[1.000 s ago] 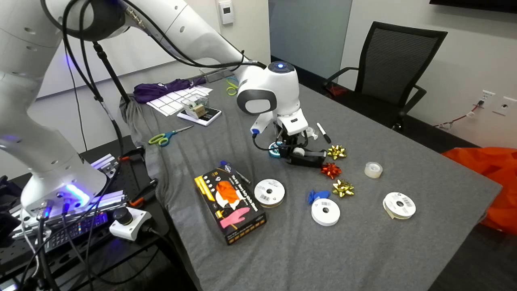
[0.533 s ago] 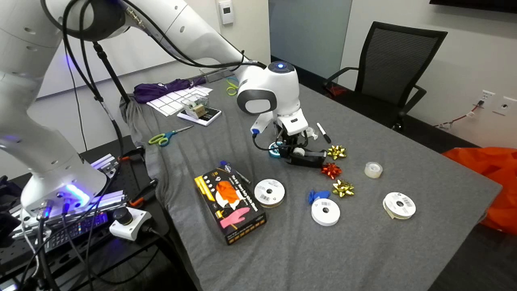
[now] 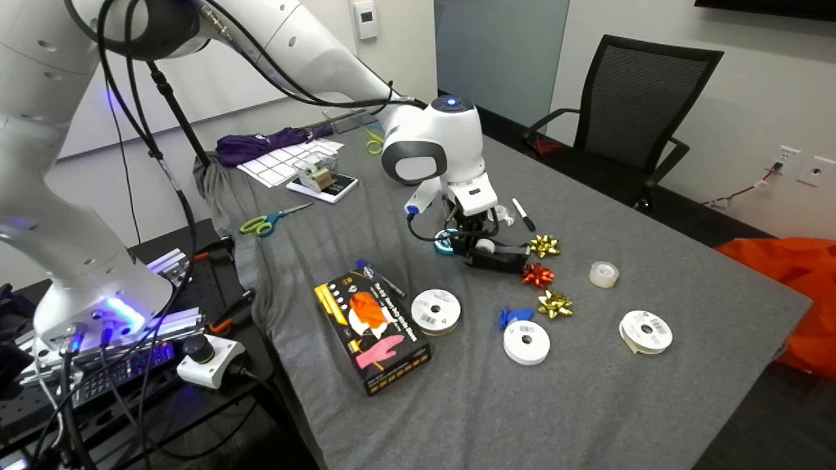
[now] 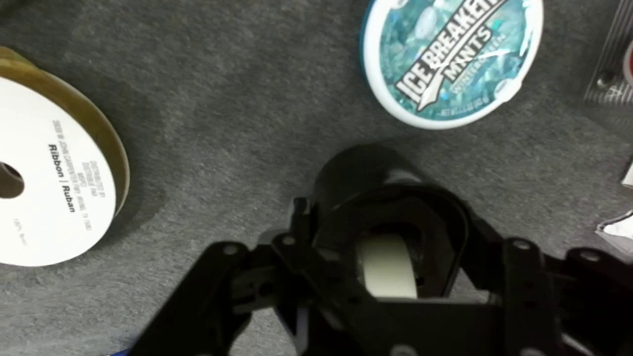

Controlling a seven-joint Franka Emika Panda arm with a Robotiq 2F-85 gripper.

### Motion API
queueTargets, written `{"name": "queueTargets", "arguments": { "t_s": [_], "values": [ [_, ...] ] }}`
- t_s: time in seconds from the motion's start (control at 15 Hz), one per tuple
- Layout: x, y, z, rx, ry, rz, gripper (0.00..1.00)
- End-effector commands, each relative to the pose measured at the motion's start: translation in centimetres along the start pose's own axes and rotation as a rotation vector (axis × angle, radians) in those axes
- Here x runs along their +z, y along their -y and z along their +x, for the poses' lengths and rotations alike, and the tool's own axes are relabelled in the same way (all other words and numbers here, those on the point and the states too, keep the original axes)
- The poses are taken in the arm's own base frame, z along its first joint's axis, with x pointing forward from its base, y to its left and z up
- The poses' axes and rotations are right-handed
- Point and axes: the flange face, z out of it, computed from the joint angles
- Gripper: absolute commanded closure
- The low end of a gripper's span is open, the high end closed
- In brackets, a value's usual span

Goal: Move the tape dispenser to the left.

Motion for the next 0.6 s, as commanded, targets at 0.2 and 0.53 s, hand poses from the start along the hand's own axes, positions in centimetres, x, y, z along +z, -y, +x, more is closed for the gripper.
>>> {"name": "queueTargets", "arguments": {
  "t_s": [0.2, 0.53],
  "values": [
    [-2.7, -0.7, -2.2, -0.038, -0.005, -0.017, 0.56],
    [-5.3, -1.6, -5.3, -0.088, 0.009, -0.012, 0.56]
  ]
}}
